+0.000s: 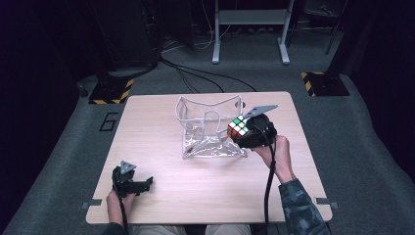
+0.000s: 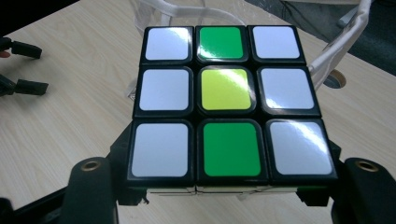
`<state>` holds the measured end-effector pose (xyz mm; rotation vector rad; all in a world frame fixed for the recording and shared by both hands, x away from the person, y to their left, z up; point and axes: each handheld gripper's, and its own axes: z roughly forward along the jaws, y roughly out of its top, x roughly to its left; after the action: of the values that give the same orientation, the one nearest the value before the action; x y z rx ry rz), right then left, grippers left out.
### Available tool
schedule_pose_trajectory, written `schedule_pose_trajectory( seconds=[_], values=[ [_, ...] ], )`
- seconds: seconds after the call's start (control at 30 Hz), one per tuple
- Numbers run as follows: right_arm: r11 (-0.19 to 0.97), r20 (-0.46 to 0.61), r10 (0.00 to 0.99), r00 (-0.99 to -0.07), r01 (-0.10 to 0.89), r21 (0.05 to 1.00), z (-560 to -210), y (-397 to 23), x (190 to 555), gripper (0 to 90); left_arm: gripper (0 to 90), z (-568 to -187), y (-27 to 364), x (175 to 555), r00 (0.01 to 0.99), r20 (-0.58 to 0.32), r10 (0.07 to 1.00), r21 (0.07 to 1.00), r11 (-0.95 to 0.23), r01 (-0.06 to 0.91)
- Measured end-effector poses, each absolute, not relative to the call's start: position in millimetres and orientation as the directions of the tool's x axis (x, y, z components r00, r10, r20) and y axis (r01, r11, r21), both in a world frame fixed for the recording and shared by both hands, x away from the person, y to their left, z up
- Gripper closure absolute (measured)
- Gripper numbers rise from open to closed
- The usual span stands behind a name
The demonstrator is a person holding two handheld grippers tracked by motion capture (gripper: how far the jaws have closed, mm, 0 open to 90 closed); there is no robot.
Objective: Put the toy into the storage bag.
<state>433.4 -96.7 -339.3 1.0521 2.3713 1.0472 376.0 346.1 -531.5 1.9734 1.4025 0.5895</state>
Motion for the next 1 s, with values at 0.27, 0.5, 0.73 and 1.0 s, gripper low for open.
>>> schedule_pose_trajectory(
  seconds=[0.27,0.5,0.73,1.0],
  values=[
    [0.468,-0.027,0.734,-0.679,0.477,0.744,-329,-94,443,33.2,1.8,-532,346,376,0.330,-0.004,0.944,0.718,-0.227,0.657],
    [0.474,-0.028,0.731,-0.681,0.479,0.739,-324,-90,450,33.2,1.8,-531,346,376,0.331,-0.003,0.943,0.718,-0.229,0.658],
    [0.478,-0.024,0.736,-0.677,0.494,0.726,-319,-84,458,33.2,1.8,-532,346,376,0.331,-0.004,0.944,0.719,-0.227,0.657],
    [0.488,-0.031,0.727,-0.685,0.485,0.725,-315,-78,469,33.2,1.8,-532,346,376,0.331,-0.004,0.944,0.718,-0.228,0.657]
  ],
)
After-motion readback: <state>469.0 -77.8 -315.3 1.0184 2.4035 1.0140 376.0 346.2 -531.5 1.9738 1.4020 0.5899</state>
